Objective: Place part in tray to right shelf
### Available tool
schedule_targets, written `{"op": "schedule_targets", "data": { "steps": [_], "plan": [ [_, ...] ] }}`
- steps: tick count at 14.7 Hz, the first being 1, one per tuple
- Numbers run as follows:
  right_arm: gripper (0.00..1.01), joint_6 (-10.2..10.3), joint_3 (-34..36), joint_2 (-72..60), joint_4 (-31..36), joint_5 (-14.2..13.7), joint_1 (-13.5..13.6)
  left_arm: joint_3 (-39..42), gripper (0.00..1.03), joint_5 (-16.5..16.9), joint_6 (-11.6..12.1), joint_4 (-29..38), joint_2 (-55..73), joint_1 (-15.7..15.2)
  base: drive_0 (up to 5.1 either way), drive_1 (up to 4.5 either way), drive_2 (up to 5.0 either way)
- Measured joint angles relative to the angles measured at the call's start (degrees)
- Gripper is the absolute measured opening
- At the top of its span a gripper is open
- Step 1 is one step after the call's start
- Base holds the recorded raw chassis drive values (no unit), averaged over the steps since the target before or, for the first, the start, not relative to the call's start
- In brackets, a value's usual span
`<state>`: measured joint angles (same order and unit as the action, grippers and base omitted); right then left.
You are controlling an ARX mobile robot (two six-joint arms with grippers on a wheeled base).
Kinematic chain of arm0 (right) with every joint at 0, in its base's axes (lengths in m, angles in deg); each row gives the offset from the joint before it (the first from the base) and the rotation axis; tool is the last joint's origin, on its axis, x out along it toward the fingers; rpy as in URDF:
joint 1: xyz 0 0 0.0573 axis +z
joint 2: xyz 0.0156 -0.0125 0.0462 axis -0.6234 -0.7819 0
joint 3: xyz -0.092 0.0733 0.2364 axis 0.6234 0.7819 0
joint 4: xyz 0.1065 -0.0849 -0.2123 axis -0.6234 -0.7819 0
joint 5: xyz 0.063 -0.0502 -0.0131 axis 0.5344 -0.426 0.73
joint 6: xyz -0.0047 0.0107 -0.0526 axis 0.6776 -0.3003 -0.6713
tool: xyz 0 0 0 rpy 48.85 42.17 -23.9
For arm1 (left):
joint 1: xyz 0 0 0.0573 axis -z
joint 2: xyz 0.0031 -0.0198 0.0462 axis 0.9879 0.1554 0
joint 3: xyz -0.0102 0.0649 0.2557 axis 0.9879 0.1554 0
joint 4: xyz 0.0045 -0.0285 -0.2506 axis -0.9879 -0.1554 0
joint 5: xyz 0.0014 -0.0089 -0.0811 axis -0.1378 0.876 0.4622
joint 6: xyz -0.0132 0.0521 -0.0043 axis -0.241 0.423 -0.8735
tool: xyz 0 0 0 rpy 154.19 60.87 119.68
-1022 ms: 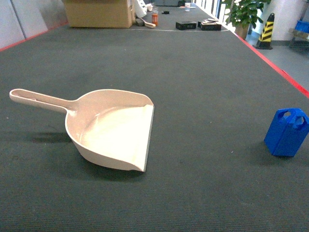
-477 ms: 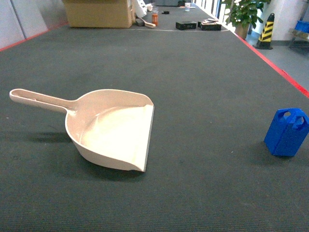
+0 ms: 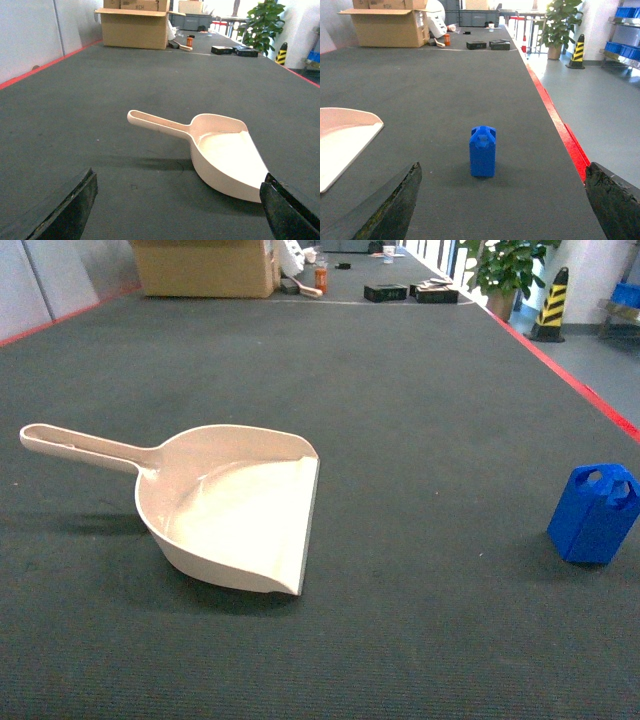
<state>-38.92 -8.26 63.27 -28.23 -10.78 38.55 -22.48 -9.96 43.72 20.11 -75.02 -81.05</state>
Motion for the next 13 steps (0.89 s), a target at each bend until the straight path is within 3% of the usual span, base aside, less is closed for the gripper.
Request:
{"op": "schedule_targets", "data": {
  "steps": [13],
  "plan": [
    [0.98, 0.0, 0.0, 0.0, 0.0, 0.0, 0.0, 0.0, 0.98, 0.0, 0.0, 0.0, 0.0, 0.0, 0.0, 0.00, 0.0]
  ]
}}
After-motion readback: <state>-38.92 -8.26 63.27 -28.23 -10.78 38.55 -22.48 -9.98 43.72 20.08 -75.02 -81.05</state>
